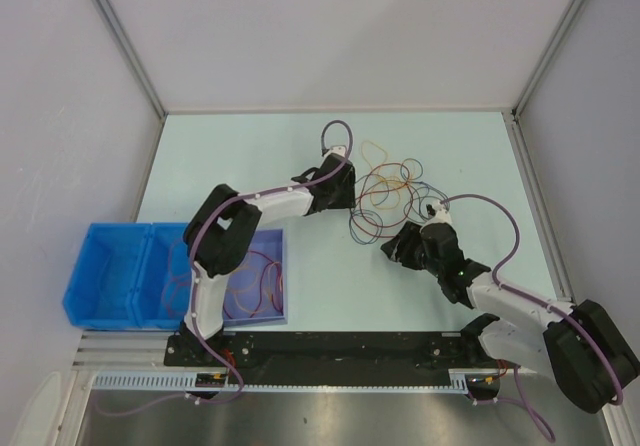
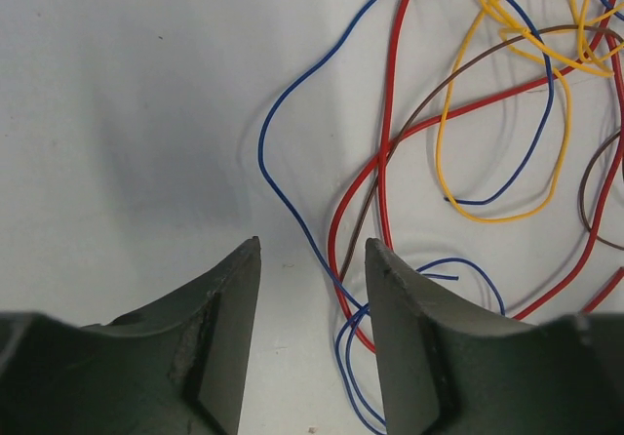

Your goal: Untangle the cables

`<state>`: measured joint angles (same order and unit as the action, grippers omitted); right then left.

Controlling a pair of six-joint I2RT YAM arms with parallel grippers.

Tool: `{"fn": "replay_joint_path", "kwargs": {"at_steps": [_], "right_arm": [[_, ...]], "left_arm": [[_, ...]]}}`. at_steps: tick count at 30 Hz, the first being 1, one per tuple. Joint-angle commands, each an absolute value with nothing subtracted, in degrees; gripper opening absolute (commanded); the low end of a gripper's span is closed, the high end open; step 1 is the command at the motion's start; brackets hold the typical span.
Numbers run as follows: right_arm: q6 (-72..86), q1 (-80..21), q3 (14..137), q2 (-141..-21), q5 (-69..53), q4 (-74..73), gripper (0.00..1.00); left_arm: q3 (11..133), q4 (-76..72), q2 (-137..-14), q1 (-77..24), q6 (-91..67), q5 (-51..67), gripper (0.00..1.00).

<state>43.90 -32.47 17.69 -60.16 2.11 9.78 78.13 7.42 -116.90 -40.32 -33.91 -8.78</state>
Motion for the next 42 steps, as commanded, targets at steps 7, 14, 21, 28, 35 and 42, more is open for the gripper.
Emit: {"fn": "replay_joint_path", "kwargs": {"at_steps": [7,14,21,28,35,42], "right_arm": [[43.24,-31.99,17.32,-60.29,1.76,13.09,0.52],[43.15,-31.90,16.97,-59.85,1.84,13.18,0.50],[43.33,-31.90,16.35,-58.80,1.93,13.62,0.49],[43.33,-31.90,16.00,-58.27,1.93,13.80,0.48],[43.59,-31.90,14.94,-56.69,2.11,14.24,0.48],[43.59,-31.82,15.03,-56.78,2.02,14.33,0.48]], "left_arm": [[82.88,4.75,-119.88,-39.73,-34.89,-8.70,0.39],[85.07,5.53,-121.55,-39.64,-34.63,-8.70,0.00],[86.65,7.47,-112.09,-40.34,-32.08,-9.84,0.00],[101.05,16.42,-102.67,-42.89,-23.66,-11.51,0.00],[104.61,8.47,-88.78,-50.09,-12.14,-16.41,0.00],[96.21,18.95,-96.57,-45.81,-21.48,-18.26,0.00]]}}
